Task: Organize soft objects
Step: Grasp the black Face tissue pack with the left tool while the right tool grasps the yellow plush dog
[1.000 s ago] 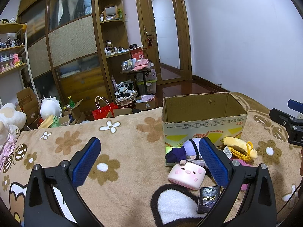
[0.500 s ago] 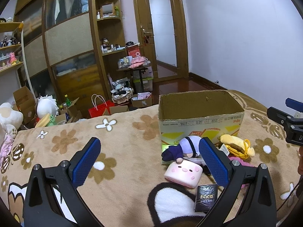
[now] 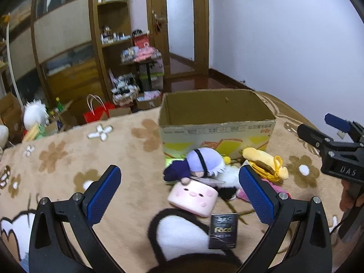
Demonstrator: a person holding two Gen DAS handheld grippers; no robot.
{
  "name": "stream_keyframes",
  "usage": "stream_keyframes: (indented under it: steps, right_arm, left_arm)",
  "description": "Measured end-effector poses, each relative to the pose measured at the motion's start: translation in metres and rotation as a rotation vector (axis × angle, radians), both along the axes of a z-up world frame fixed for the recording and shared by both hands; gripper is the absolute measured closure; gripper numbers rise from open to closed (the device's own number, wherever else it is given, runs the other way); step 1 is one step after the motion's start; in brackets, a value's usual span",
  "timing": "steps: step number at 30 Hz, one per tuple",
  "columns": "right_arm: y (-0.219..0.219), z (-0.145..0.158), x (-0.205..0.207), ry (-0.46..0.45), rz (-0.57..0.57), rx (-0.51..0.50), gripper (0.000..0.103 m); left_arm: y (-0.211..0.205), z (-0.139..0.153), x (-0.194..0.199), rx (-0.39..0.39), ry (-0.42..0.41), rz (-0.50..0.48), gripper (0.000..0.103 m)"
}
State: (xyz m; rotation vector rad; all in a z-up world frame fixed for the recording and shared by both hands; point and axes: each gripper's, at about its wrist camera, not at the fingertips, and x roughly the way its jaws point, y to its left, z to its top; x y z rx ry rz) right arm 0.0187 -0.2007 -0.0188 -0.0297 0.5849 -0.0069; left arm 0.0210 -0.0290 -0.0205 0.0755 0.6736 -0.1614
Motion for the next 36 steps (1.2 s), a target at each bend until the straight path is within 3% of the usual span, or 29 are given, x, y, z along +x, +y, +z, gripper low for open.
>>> stream_keyframes:
  steps: [10, 29, 33, 36]
  right_arm:
    - [-0.002, -0.019, 0.022, 0.089, 0.026, 0.008, 0.000]
    - [-0.017, -0.073, 0.068, 0.275, 0.042, 0.104, 0.000]
    - [-0.019, -0.080, 0.074, 0.305, 0.048, 0.120, 0.000]
    - [-0.020, -0.085, 0.077, 0.325, 0.049, 0.131, 0.000]
  left_arm:
    - [-0.015, -0.032, 0.029, -0.046, 0.159, -0.035, 0.001]
    - [-0.031, -0.091, 0.055, 0.008, 0.398, -0.087, 0.001]
    - [-0.033, -0.104, 0.056, -0.047, 0.489, -0.112, 0.001]
    - [-0.037, -0.112, 0.057, -0.040, 0.524, -0.124, 0.001]
